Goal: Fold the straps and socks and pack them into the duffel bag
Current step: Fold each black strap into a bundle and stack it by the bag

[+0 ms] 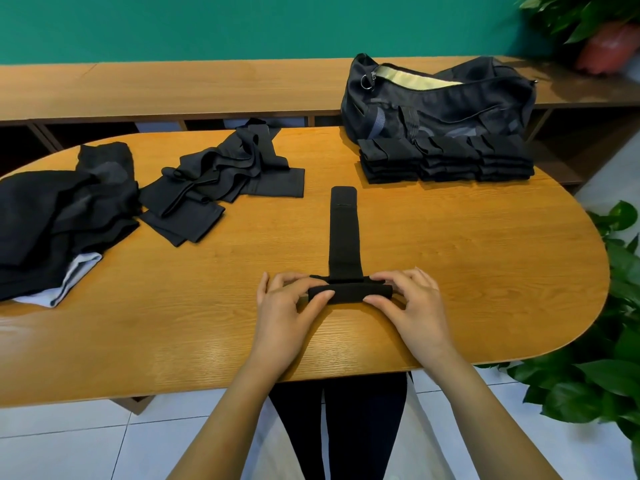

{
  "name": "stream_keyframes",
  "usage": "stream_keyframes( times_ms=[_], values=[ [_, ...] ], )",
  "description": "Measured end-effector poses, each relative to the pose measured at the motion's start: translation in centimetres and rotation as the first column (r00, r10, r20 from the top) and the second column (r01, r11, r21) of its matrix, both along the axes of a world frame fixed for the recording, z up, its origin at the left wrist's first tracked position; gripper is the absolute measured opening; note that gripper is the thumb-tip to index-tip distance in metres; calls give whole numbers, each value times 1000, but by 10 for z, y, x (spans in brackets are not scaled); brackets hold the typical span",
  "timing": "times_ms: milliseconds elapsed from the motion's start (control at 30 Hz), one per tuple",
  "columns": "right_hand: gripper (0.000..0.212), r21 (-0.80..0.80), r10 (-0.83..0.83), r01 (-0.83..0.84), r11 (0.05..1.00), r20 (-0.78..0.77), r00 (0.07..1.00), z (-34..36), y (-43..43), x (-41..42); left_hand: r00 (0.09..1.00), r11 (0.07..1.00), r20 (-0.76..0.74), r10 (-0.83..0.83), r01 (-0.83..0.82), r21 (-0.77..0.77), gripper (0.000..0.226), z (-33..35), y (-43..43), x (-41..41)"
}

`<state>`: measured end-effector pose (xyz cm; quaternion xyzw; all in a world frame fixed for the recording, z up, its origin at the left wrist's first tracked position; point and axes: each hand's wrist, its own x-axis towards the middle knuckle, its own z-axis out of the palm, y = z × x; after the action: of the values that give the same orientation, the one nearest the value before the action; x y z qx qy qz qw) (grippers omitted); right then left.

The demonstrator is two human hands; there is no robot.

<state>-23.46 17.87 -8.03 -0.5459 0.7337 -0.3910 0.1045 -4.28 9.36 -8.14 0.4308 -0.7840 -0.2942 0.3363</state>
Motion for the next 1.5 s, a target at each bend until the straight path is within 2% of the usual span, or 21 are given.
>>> stream_keyframes(
  times_ms=[100,200,400,567,633,700,767,833,1033,1167,1267,1400,1500],
  values=[
    [25,17,6,-7,1000,35,999,4,0,1,999,999,36,-34,35,-21,39,2,1,0],
    [23,30,-8,5,1000,96,995,4,-1,1,993,995,104,-57,65,-80,40,2,1,0],
    [31,26,-32,29,999,139,990,3,0,3,995,997,101,-8,15,-70,12,3,2,-1],
    [40,76,-15,5,997,130,991,3,2,1,999,998,45,29,-26,-64,6,4,3,-2],
    [45,118,-25,13,993,98,995,4,2,0,999,998,0,46,-46,-33,19,5,2,-2],
    [38,151,-26,19,988,49,998,6,1,1,998,998,-16,64,-64,-21,31,4,1,-1],
    [26,134,-26,24,991,16,1000,3,1,0,998,999,-28,54,-54,-1,21,6,2,0],
    [24,115,-37,33,993,32,999,2,1,-1,999,999,-27,38,-38,-2,8,6,3,0],
    [42,89,-80,69,994,124,989,1,1,-1,998,998,-19,60,-61,-34,22,4,2,-1],
    [40,51,-95,90,995,87,992,2,-1,0,994,995,-41,97,-98,-20,50,0,1,-1],
    [45,39,-123,121,992,65,990,2,-1,0,992,993,-32,119,-119,0,61,0,0,-2],
    [41,40,-142,142,989,-9,990,0,-2,0,994,992,61,91,-85,-98,54,0,0,-2],
    [27,-7,-25,25,1000,-114,993,-2,-1,-1,989,993,147,-13,29,-112,39,2,-1,-2]
  ],
)
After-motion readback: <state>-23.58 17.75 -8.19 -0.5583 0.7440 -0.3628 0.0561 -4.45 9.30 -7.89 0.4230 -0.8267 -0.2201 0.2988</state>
